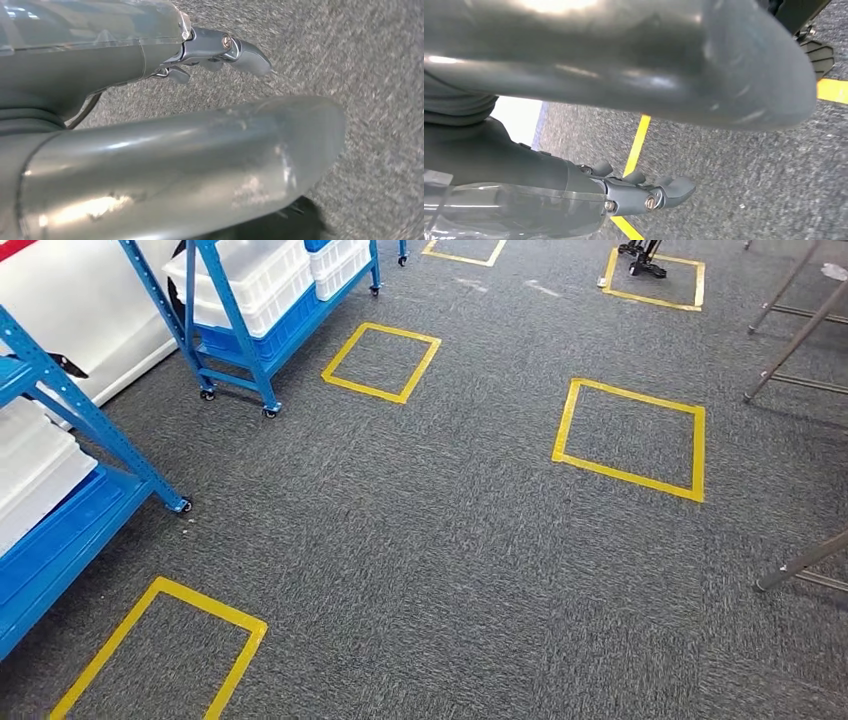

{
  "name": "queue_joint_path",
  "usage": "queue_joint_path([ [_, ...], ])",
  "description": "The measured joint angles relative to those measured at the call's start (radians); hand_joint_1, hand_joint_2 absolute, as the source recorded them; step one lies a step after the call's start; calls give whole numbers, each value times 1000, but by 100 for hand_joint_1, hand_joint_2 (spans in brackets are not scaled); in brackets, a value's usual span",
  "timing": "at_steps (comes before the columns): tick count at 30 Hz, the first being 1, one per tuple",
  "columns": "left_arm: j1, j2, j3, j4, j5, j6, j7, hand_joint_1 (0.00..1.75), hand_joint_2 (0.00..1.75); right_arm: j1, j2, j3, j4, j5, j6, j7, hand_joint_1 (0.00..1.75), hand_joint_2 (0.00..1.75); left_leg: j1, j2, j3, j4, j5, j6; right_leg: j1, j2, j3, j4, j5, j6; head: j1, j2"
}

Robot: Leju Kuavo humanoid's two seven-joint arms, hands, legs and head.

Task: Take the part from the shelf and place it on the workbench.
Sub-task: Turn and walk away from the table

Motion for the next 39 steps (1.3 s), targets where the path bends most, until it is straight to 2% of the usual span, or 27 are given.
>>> queue_joint_path([
  [2, -2, 0, 0, 0, 0, 0, 0, 0, 0, -2, 0, 0, 0, 2, 2, 0, 0, 0, -5, 18, 26, -53, 11, 10, 2, -16, 5, 2, -4, 12, 2, 0],
  [4, -1, 1, 1, 0, 0, 0, 0, 0, 0, -6, 0, 0, 0, 6, 4, 0, 0, 0, -7, -2, 26, -56, 17, 21, 0, -30, 12, 0, -6, 24, 2, 0],
  [5, 0, 1, 1, 0, 0, 0, 0, 0, 0, -8, 0, 0, 0, 8, 4, 0, 0, 0, -6, -11, 28, -60, 21, 28, -2, -19, 13, 5, -12, 31, 3, 0],
  [7, -1, 2, 1, 0, -1, 0, -1, 0, 0, -8, 0, 1, 0, 11, 5, 0, 0, 0, -1, -31, 30, -70, 32, 42, -6, 32, -11, 64, -58, 40, 6, 0],
  [8, -2, 2, 1, 0, -1, 0, -1, 0, 0, -6, 0, 1, 0, 13, 5, 1, 0, 0, -2, -41, 28, -71, 36, 46, -7, 63, -39, 125, -94, 42, 8, 0],
  [9, -3, 2, 1, 0, -1, 0, -1, 0, 0, -4, 0, 1, 0, 14, 5, 1, 0, 0, -3, -53, 25, -70, 37, 49, -8, 78, -74, 197, -128, 42, 9, 0],
  [10, -3, 2, 1, 0, -2, -1, -1, 0, 0, -3, 0, 1, 1, 15, 5, 2, 0, 0, -4, -66, 24, -70, 38, 50, -8, 85, -104, 257, -149, 42, 9, 0],
  [11, -3, 2, 1, 0, -2, -1, -1, 0, 0, -2, 0, 1, 1, 16, 6, 3, 0, 0, -5, -81, 23, -68, 38, 50, -7, 87, -121, 288, -149, 41, 9, 0],
  [12, -2, 2, 1, 0, -2, -1, -1, 0, 0, -1, 0, 1, 2, 16, 6, 4, 0, 0, -6, -96, 24, -67, 38, 50, -8, 89, -119, 278, -127, 39, 9, 0],
  [13, -1, 2, 1, 0, -2, -1, -1, 0, 0, -1, 0, 1, 2, 17, 6, 5, 0, 0, -6, -111, 26, -66, 37, 49, -8, 95, -99, 229, -89, 36, 9, 0],
  [15, -2, 1, 1, 0, -3, -1, -1, 0, 0, 1, -1, 1, 2, 18, 7, 7, 0, 0, -6, -138, 26, -62, 35, 44, -9, 147, -40, 88, -15, 28, 9, 0],
  [17, -4, 1, 1, 0, -3, -2, 0, 0, 0, 2, -2, 1, 2, 20, 8, 8, 0, 0, -4, -163, 18, -59, 35, 33, -8, 190, -10, 12, 9, 22, 9, 0],
  [18, -5, 0, 1, 0, -3, -2, 0, 0, 0, 1, -2, 1, 2, 21, 8, 8, 0, 0, -2, -176, 13, -59, 36, 25, -7, 191, -7, 5, 6, 20, 9, 0],
  [19, -4, 1, 1, 0, -3, -2, 0, 0, 0, 0, -2, 2, 2, 21, 9, 8, 0, 0, -1, -189, 9, -61, 38, 17, -7, 176, -5, 2, 7, 16, 9, 0],
  [20, -2, 1, 1, 0, -3, -2, 0, 0, 0, -2, -1, 2, 2, 21, 9, 8, 0, 0, -1, -185, 6, -58, 35, 12, -8, 161, -2, -4, 9, 11, 9, 0],
  [22, -2, 2, 1, 0, -3, -2, 0, 0, 0, 0, -1, 4, 2, 22, 10, 7, 0, 0, -4, -136, -19, -4, -1, 5, -13, 127, 6, -18, 13, -1, 3, 0],
  [24, -4, 2, 1, 0, -4, -2, 0, 0, 0, 3, -1, 4, 2, 23, 11, 6, 0, 0, -2, -77, -76, 119, -68, -1, -10, 91, 10, -20, 11, -9, -3, 0],
  [26, -4, 2, 1, 0, -4, -2, 0, 0, 0, 4, 0, 4, 3, 24, 12, 6, 0, 0, 2, -60, -120, 211, -98, -9, -7, 58, 11, -18, 6, -10, -3, 0],
  [27, -3, 2, 1, 0, -4, -2, 0, 0, 0, 3, 0, 4, 3, 25, 11, 6, 0, 0, 4, -56, -118, 208, -85, -12, -7, 43, 11, -16, 3, -9, -3, 0],
  [28, -1, 2, 1, 0, -4, -1, 0, 0, 0, 2, 0, 4, 3, 25, 11, 6, 0, 0, 5, -48, -95, 166, -57, -13, -7, 29, 13, -13, -1, -7, -3, 0],
  [29, 0, 2, 1, 0, -4, -1, 0, 0, 0, 1, 0, 5, 3, 26, 11, 6, 0, 0, 6, -32, -58, 97, -21, -13, -7, 16, 15, -9, -5, -4, -3, 0],
  [31, -1, 3, 2, 0, -4, 0, 0, 0, 0, 0, 0, 5, 3, 28, 11, 6, 0, 0, 2, 3, 1, -17, 21, -5, -4, -5, 20, -2, -15, 6, -2, 0],
  [32, -2, 3, 2, 0, -4, 1, 1, 0, 0, -1, 0, 5, 3, 28, 11, 6, 0, 0, -1, 12, 13, -42, 27, 1, -1, -13, 22, 0, -18, 12, -2, 0],
  [34, 1, 3, 3, 0, -4, 1, 1, 0, 0, -5, 0, 5, 3, 28, 11, 6, 0, 0, -4, -2, 9, -47, 27, 13, 0, -28, 27, 1, -20, 22, -1, 0],
  [35, 2, 4, 4, 0, -4, 2, 1, 0, 0, -8, 0, 5, 3, 29, 11, 5, 0, 0, -2, -11, 10, -49, 30, 19, -2, -26, 30, 2, -23, 28, -1, 0],
  [37, 2, 4, 4, 0, -4, 2, 1, 0, 0, -10, 0, 5, 3, 29, 11, 3, 0, 0, 2, -31, 12, -56, 37, 32, -7, 17, 16, 41, -56, 38, 2, 0],
  [39, -1, 4, 4, 0, -5, 1, 2, 0, 0, -7, 0, 5, 3, 31, 12, 1, 0, 0, 2, -51, 10, -59, 42, 41, -9, 71, -39, 158, -123, 42, 6, 0],
])
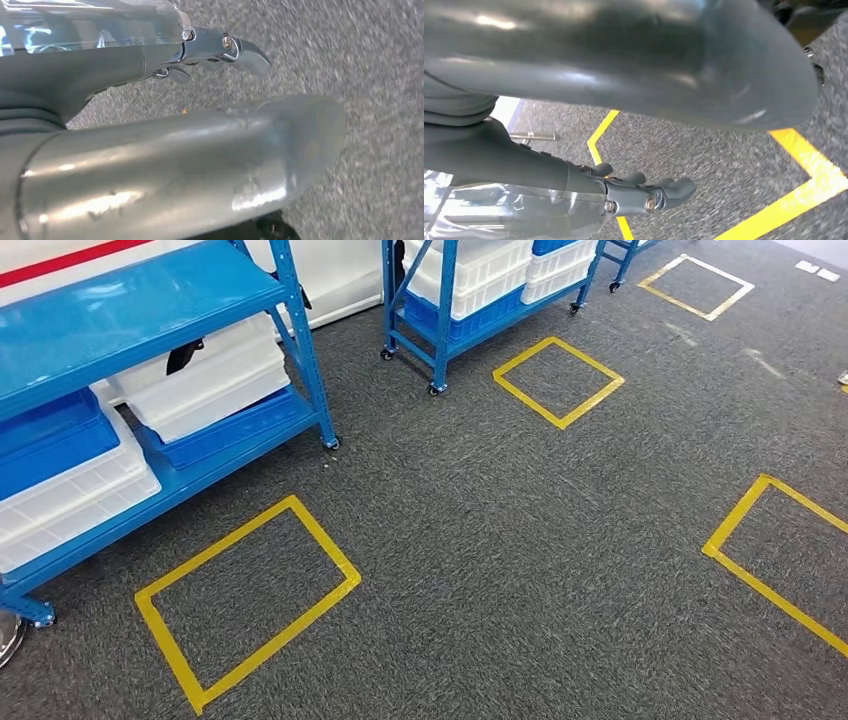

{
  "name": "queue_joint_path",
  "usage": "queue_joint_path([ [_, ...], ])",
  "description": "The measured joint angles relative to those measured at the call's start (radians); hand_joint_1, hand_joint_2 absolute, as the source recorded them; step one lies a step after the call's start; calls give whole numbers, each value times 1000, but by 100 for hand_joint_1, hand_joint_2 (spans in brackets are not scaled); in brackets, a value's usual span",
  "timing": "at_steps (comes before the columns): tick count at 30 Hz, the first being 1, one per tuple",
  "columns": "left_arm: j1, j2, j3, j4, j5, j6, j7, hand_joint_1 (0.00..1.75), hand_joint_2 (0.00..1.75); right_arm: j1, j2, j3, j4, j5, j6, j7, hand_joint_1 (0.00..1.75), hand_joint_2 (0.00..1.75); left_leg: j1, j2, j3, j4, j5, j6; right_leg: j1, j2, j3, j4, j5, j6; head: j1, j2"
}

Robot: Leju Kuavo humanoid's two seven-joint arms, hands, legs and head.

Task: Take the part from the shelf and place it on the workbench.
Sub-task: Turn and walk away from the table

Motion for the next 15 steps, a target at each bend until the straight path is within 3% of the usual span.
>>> queue_joint_path([
  [2, 0, 0, 0, 0, -1, 0, 0, 0, 0, 3, 0, 0, 0, 1, 0, -1, 0, 0, -2, -26, -3, 0, 2, 3, 0, 14, -60, 117, -39, -1, 1, 0],
  [3, 0, 0, 0, 0, -2, -1, 0, 0, 0, 3, 0, 0, 1, 2, 0, -1, 0, 0, -3, -40, -3, 1, 2, 3, 0, 16, -71, 130, -28, -2, 1, 0],
  [5, 1, 0, 1, 0, -3, -1, 0, 0, 0, 5, 0, 0, 1, 4, 0, -2, 0, 0, -3, -71, 0, 2, 2, 2, 0, 30, -35, 39, 45, -8, 1, 0],
  [7, 0, -1, 1, 0, -3, -1, -1, 0, 0, 7, -1, 0, 1, 5, 0, -2, 0, 0, -3, -99, -2, 7, 2, -4, -1, 86, 19, -92, 106, -16, 0, 0],
  [9, -1, -2, 1, 0, -3, -1, -1, 0, 0, 8, -2, 0, 1, 6, 0, -2, 0, 0, 0, -122, -11, 9, 4, -18, 1, 118, 38, -143, 118, -22, 0, 0],
  [11, 1, -1, 2, 0, -3, -1, -1, 0, 0, 4, -2, 0, 1, 8, 0, -2, 0, 0, 3, -138, -18, 6, 8, -33, 2, 92, 40, -150, 122, -29, 1, 0],
  [13, 2, -1, 3, 0, -4, -1, -1, 0, 0, 3, -1, 0, 1, 9, -1, -2, 0, 0, 0, -93, -31, 30, -10, -41, -2, 63, 47, -163, 127, -41, -3, 0],
  [15, 0, 0, 4, 0, -4, -1, -1, 0, 0, 8, -1, 0, 1, 10, 0, -2, 0, 0, -2, -28, -77, 129, -68, -47, 0, 28, 51, -170, 128, -50, -9, 0],
])
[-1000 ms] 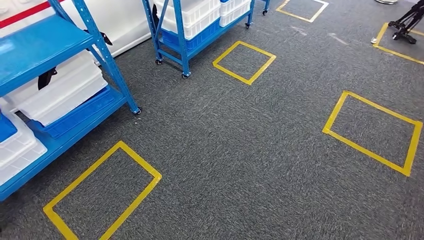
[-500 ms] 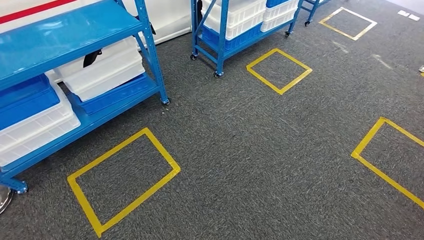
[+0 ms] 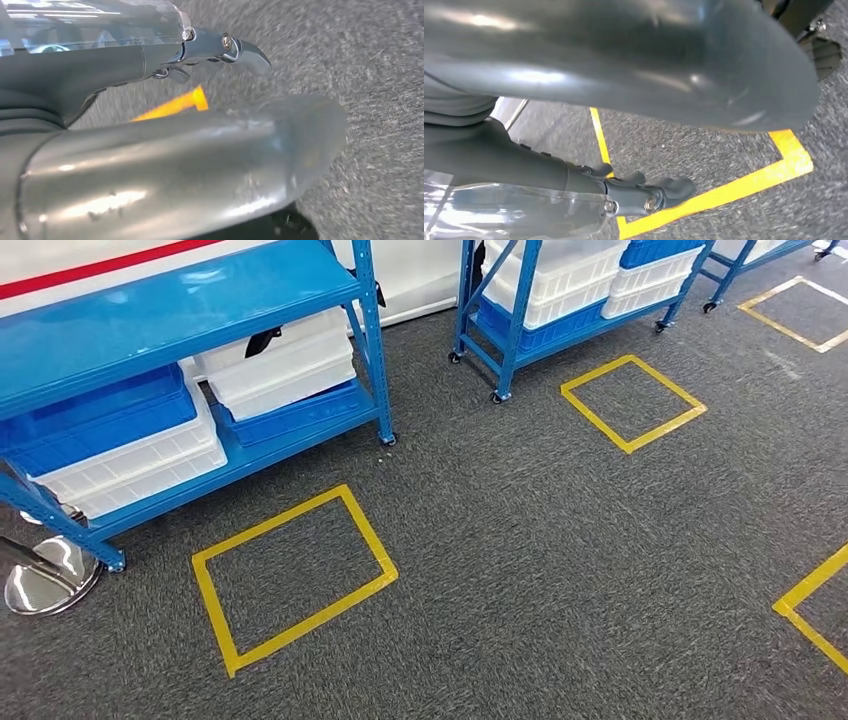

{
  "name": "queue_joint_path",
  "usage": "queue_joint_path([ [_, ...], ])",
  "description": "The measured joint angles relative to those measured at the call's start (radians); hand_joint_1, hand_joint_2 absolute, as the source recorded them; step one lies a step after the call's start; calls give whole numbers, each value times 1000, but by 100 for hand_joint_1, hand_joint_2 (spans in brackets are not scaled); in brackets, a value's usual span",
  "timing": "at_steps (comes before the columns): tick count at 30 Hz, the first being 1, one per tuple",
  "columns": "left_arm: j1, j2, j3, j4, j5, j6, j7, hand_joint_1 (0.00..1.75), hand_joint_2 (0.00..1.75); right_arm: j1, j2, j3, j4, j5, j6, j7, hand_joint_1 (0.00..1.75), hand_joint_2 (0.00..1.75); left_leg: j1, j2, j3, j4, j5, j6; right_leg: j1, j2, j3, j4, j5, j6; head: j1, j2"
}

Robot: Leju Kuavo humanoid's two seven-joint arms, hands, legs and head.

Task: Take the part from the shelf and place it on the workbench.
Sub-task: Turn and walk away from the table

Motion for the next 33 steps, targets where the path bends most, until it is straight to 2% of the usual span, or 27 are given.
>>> queue_joint_path([
  [1, -1, 0, 0, 0, 0, 0, 0, 0, 0, 2, 0, 0, 0, 0, 0, 0, 0, 0, 2, 15, -33, 70, -34, -3, 2, -19, 0, 0, -2, -4, -3, 0],
  [2, -2, 0, 0, 0, 0, 0, 0, 0, 0, 3, 0, 0, 0, 0, 0, 0, 0, 0, 3, 19, -60, 127, -55, -6, 4, -36, 0, 1, -3, -5, -3, 0],
  [3, -1, 0, 0, 0, 0, 0, 0, 0, 0, 3, 0, 0, 0, 1, 0, 0, 0, 0, 4, 22, -72, 156, -58, -9, 4, -52, 0, 3, -5, -5, -3, 0],
  [4, 0, 0, 0, 0, 0, 0, 0, 0, 0, 2, 0, 0, 0, 1, 0, 0, 0, 0, 6, 25, -62, 142, -40, -11, 4, -67, 1, 4, -7, -4, -3, 0],
  [6, 2, 0, 1, 0, 0, 0, 0, 0, 0, 0, 0, 0, 0, 1, 0, 0, 0, 0, 8, 46, 9, 14, 25, -10, 4, -93, 6, 9, -14, 1, -3, 0],
  [8, 0, 0, 3, 0, 0, 0, 0, 0, 0, -1, 0, 0, 0, 1, 0, 0, 0, 0, 2, 82, 70, -98, 60, -1, 5, -114, 12, 12, -21, 9, -3, 0],
  [9, -1, 0, 3, 0, 0, 0, 0, 0, 0, -1, 0, 0, 0, 1, 0, 0, 0, 0, -1, 93, 81, -119, 61, 4, 6, -121, 14, 12, -23, 14, -3, 0],
  [10, -1, 0, 3, 0, 0, 0, 0, 0, 0, -2, 0, 0, 0, 1, 1, 0, 0, 0, -5, 93, 80, -121, 59, 10, 7, -129, 17, 11, -24, 20, -3, 0],
  [12, 1, 1, 5, 0, 0, 0, 0, 0, 0, -8, 0, 0, 0, 3, 1, 0, 0, 0, -5, 75, 80, -125, 63, 21, 7, -142, 23, 9, -26, 32, -5, 0],
  [13, 2, 1, 6, 0, 0, 0, 0, 0, 0, -10, 0, 0, 0, 5, 1, 0, 0, 0, -3, 65, 80, -130, 67, 27, 5, -131, 23, 14, -33, 38, -3, 0],
  [14, 2, 0, 6, 0, 0, 0, 0, 0, 0, -11, 0, 0, 0, 7, 1, 1, 0, 0, 0, 54, 82, -135, 72, 34, 4, -107, 15, 37, -51, 42, 0, 0],
  [16, -1, -1, 7, 0, 0, -1, -1, 0, 0, -7, 0, 0, 0, 9, 1, 1, 0, 0, 2, 33, 81, -140, 78, 42, 0, -43, -33, 143, -114, 49, 7, 0],
  [17, -2, -1, 7, 0, 0, -1, -1, 0, 0, -5, 0, 0, 0, 10, 1, 1, 0, 0, 2, 21, 78, -139, 79, 45, 0, -25, -68, 212, -145, 50, 9, 0],
  [18, -3, -1, 7, 0, 0, -2, -2, 0, 0, -4, 0, 0, 0, 10, 1, 1, 0, 0, 2, 10, 76, -138, 80, 46, 0, -18, -95, 263, -160, 50, 9, 0],
  [19, -3, -2, 7, 0, 0, -3, -2, 0, 0, -2, 0, 0, 0, 10, 0, 1, 0, 0, 1, -1, 76, -137, 80, 46, 0, -15, -109, 284, -155, 50, 9, 0],
  [20, -2, -2, 7, 0, 1, -5, -3, 0, 0, -1, 0, 0, 0, 10, -3, 0, 0, 0, 1, -11, 76, -135, 79, 45, -1, -13, -105, 264, -128, 50, 9, 0],
  [22, 0, -2, 9, 0, 3, -9, -5, 0, 0, -2, -1, -2, 0, 5, -13, -7, 0, 0, 1, -26, 77, -130, 76, 41, -1, -7, -57, 141, -50, 45, 10, 0],
  [23, 0, -2, 10, 0, 5, -11, -6, 0, 0, -3, -1, -3, 0, 2, -17, -11, 0, 0, -1, -31, 77, -126, 74, 36, 0, -1, -33, 81, -23, 41, 10, 0],
  [24, 0, -2, 12, 0, 6, -13, -7, 0, 0, -4, -1, -4, 0, 0, -21, -13, 0, 0, -3, -34, 75, -123, 72, 31, 1, 4, -19, 43, -9, 38, 10, 0],
  [27, 0, -2, 15, 0, 8, -15, -9, 0, 0, -6, -1, -6, 0, -1, -26, -15, 0, 0, -5, -39, 72, -123, 71, 15, 5, 5, -17, 27, -5, 25, 9, 0],
  [29, 1, -2, 15, 0, 8, -15, -10, 0, 0, -6, -1, -6, 0, -2, -28, -16, 0, 0, -3, -25, 65, -104, 54, 5, 3, -2, -16, 21, -1, 11, 7, 0],
  [30, 1, -2, 15, 0, 8, -15, -10, 0, 0, -5, -1, -6, 0, -2, -28, -16, 0, 0, -2, -12, 49, -67, 30, 1, 1, -7, -15, 18, 0, 5, 5, 0],
  [31, 0, -2, 15, 0, 8, -15, -11, 0, 0, -4, -1, -7, 0, -2, -29, -17, 0, 0, -1, 3, 23, -8, -3, -3, 2, -12, -16, 17, 0, 0, 2, 0],
  [33, 0, -2, 16, 0, 8, -15, -12, 0, 0, -2, -1, -7, 0, -2, -29, -17, 0, 0, 0, 19, -39, 128, -61, -9, 5, -22, -16, 18, -2, -5, -1, 0],
])
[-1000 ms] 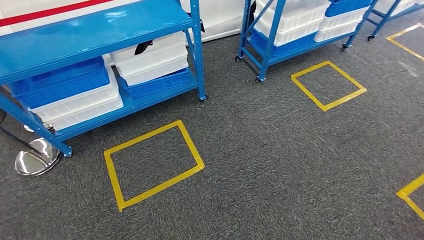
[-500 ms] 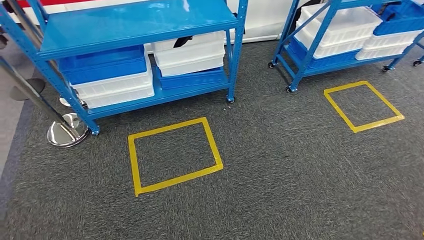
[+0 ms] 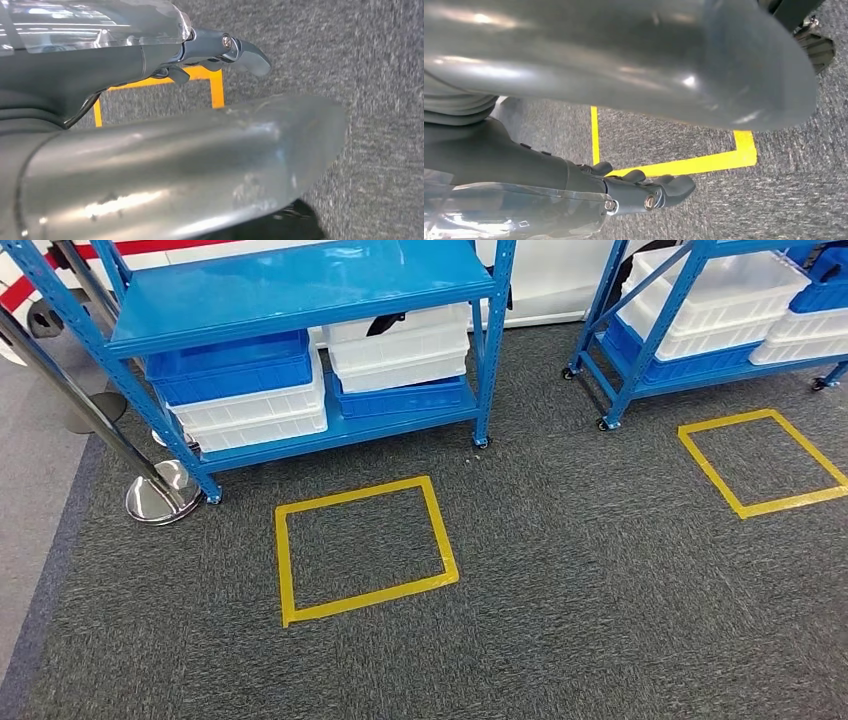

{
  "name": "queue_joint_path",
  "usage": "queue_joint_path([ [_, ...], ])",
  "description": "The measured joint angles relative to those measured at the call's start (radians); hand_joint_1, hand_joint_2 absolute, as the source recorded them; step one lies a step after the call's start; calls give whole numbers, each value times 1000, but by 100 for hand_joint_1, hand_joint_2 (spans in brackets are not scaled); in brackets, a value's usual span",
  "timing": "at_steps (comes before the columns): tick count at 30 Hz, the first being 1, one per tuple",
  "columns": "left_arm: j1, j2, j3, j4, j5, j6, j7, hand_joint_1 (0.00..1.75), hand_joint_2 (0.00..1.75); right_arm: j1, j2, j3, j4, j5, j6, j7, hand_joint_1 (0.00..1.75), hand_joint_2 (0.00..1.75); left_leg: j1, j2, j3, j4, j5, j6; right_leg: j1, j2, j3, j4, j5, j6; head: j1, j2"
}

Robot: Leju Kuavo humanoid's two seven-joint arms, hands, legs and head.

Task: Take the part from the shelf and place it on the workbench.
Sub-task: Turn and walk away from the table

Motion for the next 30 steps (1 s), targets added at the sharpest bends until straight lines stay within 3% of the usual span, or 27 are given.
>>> queue_joint_path([
  [1, 1, 0, 0, 0, 0, 0, 0, 0, 0, 0, 0, 0, 0, 0, 0, 0, 0, 0, 0, 2, -15, 34, -5, -1, 1, -4, 1, 0, -1, -1, 0, 0],
  [2, 1, -1, 0, 0, 0, 0, 0, 0, 0, 0, 0, 0, 0, 0, 0, 0, 0, 0, 0, 4, -12, 28, 10, -1, 2, -8, 3, 1, -3, 0, 0, 0],
  [4, 2, -1, 0, 0, 0, 0, 0, 0, 0, 0, 0, 0, 0, 0, 0, 0, 0, 0, 0, 9, 47, -90, 79, 7, 3, -12, 11, 1, -7, 3, 0, 0],
  [6, 1, -1, 0, 0, 1, 0, 0, 0, 0, 0, 0, -1, 0, 0, 1, 0, 0, 0, -6, 19, 106, -208, 117, 19, 6, -15, 16, 3, -13, 11, 0, 0],
  [11, 3, -1, 1, 0, 1, 0, 0, 0, 0, -1, 1, -1, 0, -3, 8, 1, 0, 0, -7, 14, 135, -263, 116, 51, 3, -14, 14, 38, -14, 40, 1, 0],
  [13, 3, -1, 1, 0, 1, -1, 0, 0, 0, -1, 0, -1, 0, -3, 8, 1, 0, 0, -5, 12, 145, -267, 117, 59, 0, 0, -26, 117, -63, 48, 5, 0],
  [15, 2, -2, 1, 0, 1, -1, 0, 0, 0, -1, 0, -2, 0, -3, 9, 1, 0, 0, -6, 10, 146, -267, 115, 62, -3, 7, -95, 232, -118, 55, 8, 0],
  [16, 3, -2, 1, 0, 1, -2, 0, 0, 0, -1, 0, -2, 0, -3, 9, 1, 0, 0, -7, 8, 148, -266, 112, 62, -4, 8, -120, 267, -125, 58, 8, 0],
  [17, 3, -2, 1, 0, 1, -2, 0, 0, 0, 0, 0, -2, 0, -3, 9, 1, 0, 0, -7, 5, 152, -266, 108, 61, -5, 8, -130, 268, -111, 60, 9, 0],
  [18, 4, -2, 1, 0, 1, -2, 0, 0, 0, 1, 0, -2, 0, -3, 9, 1, 0, 0, -6, 2, 159, -266, 104, 59, -6, 8, -120, 232, -76, 61, 9, 0],
  [20, 4, -3, 1, 0, 1, -2, 0, 0, 0, 4, -2, -2, 0, -4, 9, 1, 0, 0, -5, -3, 173, -265, 92, 50, -6, 10, -72, 104, 4, 57, 9, 0],
  [22, 3, -4, 1, 0, 1, -2, 0, 0, 0, 4, -3, -4, 1, -4, 9, 1, 0, 0, -6, -5, 177, -263, 82, 38, -1, 12, -46, 29, 15, 44, 11, 0],
  [24, 2, -5, 2, 0, 1, -2, -1, 0, 0, 4, -3, -7, 1, -4, 9, 1, 0, 0, -8, -6, 182, -254, 77, 26, 2, 13, -42, 22, 3, 27, 12, 0],
  [26, 2, -5, 2, 0, 1, -2, -3, 0, 0, 5, -3, -11, 1, -4, 9, 1, 0, 0, -7, -4, 186, -232, 64, 15, -1, 11, -26, 17, 11, 13, 10, 0],
  [28, 1, -5, 2, 0, 1, -2, -3, 0, 0, 5, -3, -14, 1, -4, 9, 1, 0, 0, -4, 2, 149, -155, 29, 8, -2, 8, -12, 14, 4, 1, 6, 0],
  [30, 1, -5, 2, 0, 1, -2, -3, 0, 0, 4, -3, -16, 1, -4, 9, 1, 0, 0, -3, 4, 69, -29, -19, 1, 1, 7, -3, 14, -7, -5, 2, 0],
])
